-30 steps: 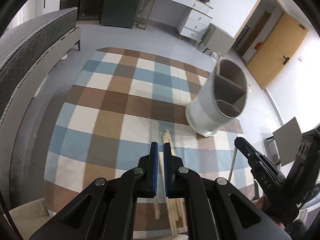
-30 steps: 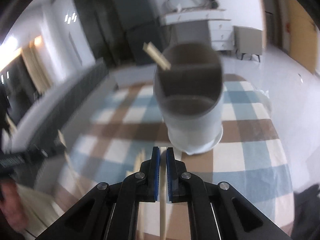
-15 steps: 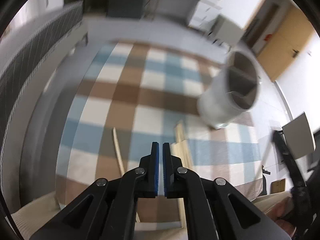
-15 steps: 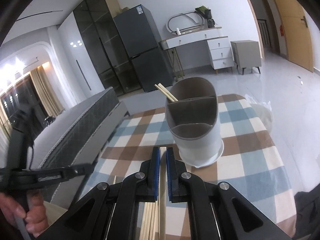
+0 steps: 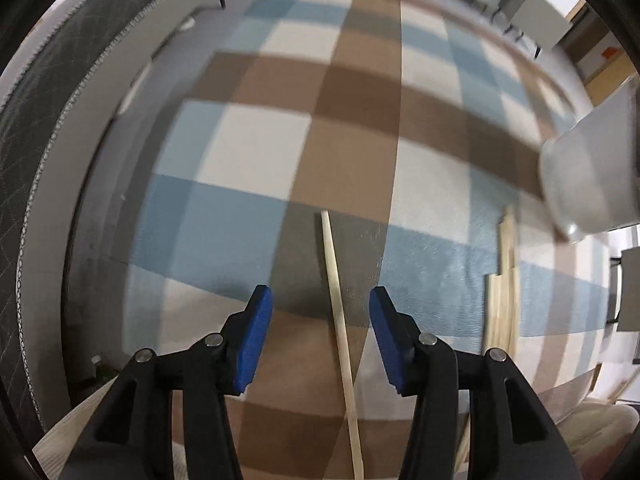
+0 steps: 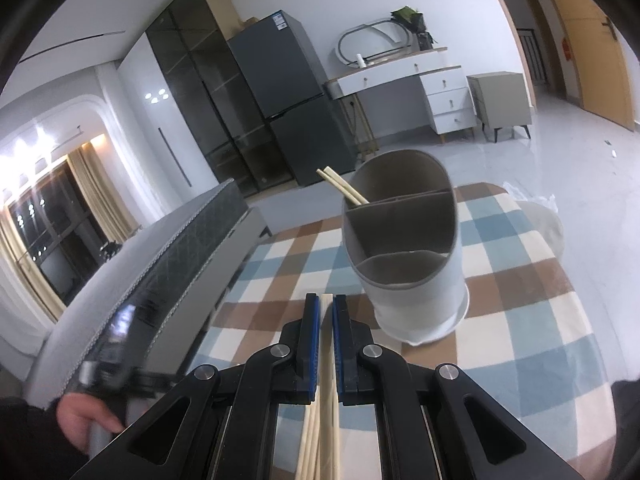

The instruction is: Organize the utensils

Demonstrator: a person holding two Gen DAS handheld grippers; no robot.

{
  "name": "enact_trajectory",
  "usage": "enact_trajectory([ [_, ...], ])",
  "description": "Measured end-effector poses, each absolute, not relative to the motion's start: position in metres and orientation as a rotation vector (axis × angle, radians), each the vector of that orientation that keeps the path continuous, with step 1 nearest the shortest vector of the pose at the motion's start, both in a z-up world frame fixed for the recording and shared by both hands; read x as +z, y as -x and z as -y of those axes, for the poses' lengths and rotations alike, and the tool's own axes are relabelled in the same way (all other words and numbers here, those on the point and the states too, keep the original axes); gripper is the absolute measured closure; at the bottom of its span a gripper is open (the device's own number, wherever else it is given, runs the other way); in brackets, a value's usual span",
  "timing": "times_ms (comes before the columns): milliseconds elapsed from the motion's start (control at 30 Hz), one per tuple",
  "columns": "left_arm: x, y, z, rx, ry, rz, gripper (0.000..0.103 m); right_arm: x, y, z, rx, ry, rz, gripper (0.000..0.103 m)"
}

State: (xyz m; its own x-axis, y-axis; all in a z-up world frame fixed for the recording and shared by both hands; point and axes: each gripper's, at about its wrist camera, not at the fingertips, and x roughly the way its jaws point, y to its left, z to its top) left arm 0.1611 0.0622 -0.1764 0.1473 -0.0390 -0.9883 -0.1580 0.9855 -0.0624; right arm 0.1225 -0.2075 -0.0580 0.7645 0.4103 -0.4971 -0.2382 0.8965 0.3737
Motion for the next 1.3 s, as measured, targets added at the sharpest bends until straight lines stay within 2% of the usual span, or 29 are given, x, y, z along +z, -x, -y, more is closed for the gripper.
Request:
enact_trajectory([
  [67,-0.176,-0.163,-0.056,0.097,0.125,-1.390,0.060,-0.058,-0.125,0.209,0.361,-0.313,-0.607,0.097],
  [100,-0.176,-0.165,-0.051,0.085,0.116,-1.391,0.065,-0.058,-0.127,0.210,0.361,-0.320,-0.606,0.097],
  [167,-0.176,-0.167,-0.045,0.089,0.089,-1.373,0.081,-0.057,-0.128,0.211,0.363,-0.325,-0.603,0.097],
  [200,-0.176,-0.168,-0.042,0.083,0.095,-1.368,0.094,-0.057,-0.129,0.211,0.365,-0.326,-0.600,0.097],
  [233,-0.175,-0.169,-0.039,0.079,0.102,-1.371,0.102,-0.057,-0.129,0.212,0.365,-0.326,-0.598,0.097],
  [433,-0.163,-0.172,-0.020,0.029,0.137,-1.347,0.103,-0.056,-0.129,0.218,0.354,-0.334,-0.596,0.097],
  [600,-0.115,-0.150,-0.010,-0.075,0.224,-1.229,0.103,-0.046,-0.115,0.220,0.353,-0.311,-0.569,0.097],
  [833,-0.062,-0.121,0.004,-0.193,0.206,-1.102,0.103,-0.026,-0.089,0.218,0.349,-0.280,-0.507,0.097],
  [1300,-0.036,-0.111,0.028,-0.270,0.130,-1.058,0.103,-0.008,-0.068,0.235,0.295,-0.302,-0.468,0.097],
])
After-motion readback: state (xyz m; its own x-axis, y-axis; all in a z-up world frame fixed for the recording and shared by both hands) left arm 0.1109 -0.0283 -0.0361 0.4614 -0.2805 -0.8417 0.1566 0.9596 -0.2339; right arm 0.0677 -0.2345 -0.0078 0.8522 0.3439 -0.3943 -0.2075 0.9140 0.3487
